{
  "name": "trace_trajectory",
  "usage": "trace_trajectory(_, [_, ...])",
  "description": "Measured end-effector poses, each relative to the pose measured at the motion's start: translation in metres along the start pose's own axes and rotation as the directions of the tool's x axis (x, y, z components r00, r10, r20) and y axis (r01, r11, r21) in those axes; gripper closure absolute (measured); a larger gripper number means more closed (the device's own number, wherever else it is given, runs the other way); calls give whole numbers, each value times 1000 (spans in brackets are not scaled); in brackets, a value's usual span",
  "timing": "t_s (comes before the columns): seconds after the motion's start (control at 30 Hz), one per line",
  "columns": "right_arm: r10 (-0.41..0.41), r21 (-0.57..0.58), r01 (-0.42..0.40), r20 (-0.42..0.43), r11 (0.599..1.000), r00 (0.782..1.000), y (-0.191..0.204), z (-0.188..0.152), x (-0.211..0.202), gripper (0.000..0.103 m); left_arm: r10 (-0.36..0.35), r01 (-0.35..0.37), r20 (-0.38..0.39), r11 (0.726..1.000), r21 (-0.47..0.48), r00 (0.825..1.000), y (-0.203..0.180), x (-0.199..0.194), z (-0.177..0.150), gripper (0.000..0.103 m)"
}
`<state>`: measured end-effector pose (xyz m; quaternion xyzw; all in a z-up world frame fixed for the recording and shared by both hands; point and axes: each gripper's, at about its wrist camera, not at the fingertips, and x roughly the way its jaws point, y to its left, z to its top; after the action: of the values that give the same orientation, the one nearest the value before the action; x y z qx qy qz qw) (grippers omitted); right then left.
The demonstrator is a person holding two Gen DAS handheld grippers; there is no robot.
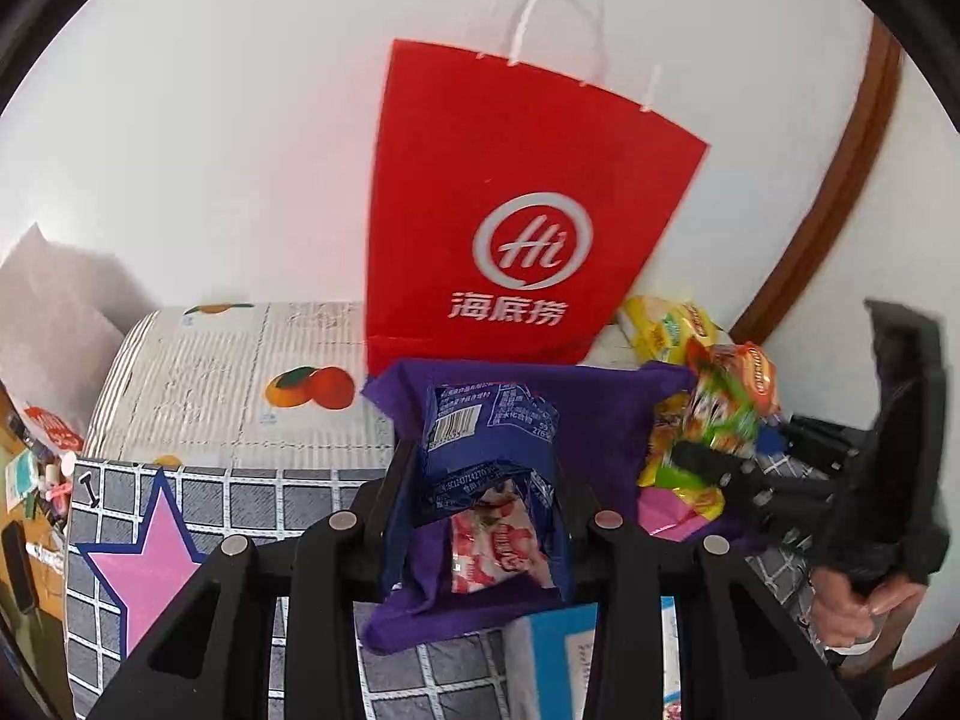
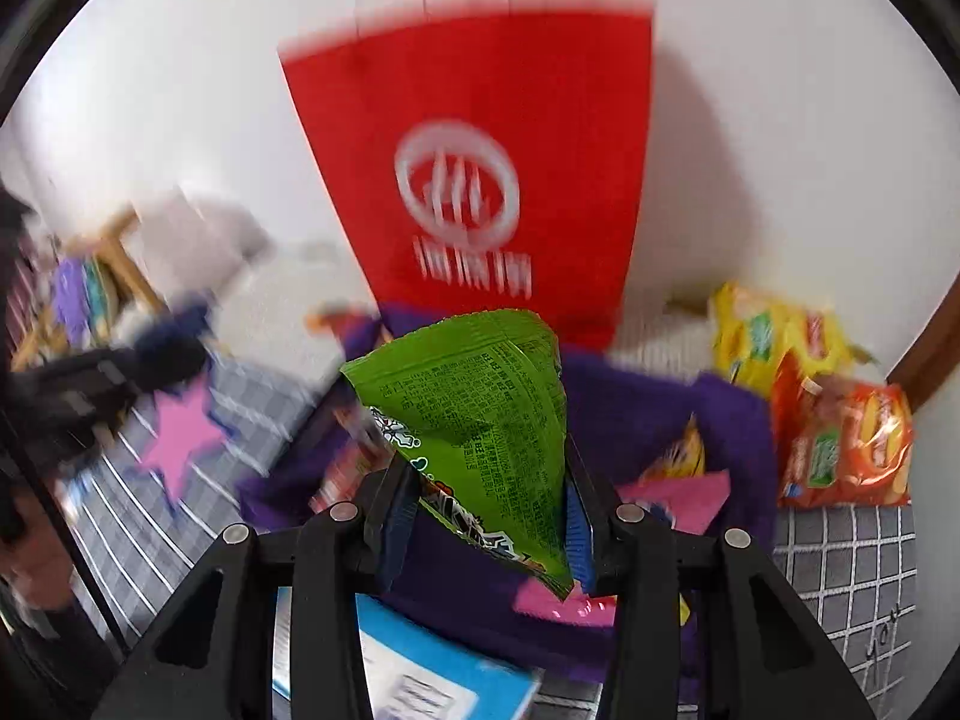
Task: Organize snacks
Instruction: 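Carry the dark blue packet and green packet to the purple towel with both tools, then lower both packets onto the towel and open both tools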
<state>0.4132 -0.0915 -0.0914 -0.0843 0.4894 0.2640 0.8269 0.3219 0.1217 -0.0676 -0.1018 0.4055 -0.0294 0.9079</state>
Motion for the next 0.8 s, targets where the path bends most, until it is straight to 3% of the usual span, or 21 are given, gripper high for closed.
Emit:
trace_trajectory(0.13, [0,-42,-4,-93,999,996,1,-7,24,61,8,-8,-24,1000,-5,1000,1,10,-2,68])
trace_trajectory(0.27, [22,-47,-31,-174,998,985,4,-12,41,61,-54,53,-70,998,-21,996,-1,18,-4,68])
trace_trajectory(0.5, [5,-43,-16,-257,999,966,11,-23,70,61,-15,14,-57,1000,-7,998,-5,15,-6,68])
trace_trajectory(0.8, [87,80,-64,-327,995,941,-4,-30,98,60,-13,12,-61,1000,-19,998,-5,17,-6,68])
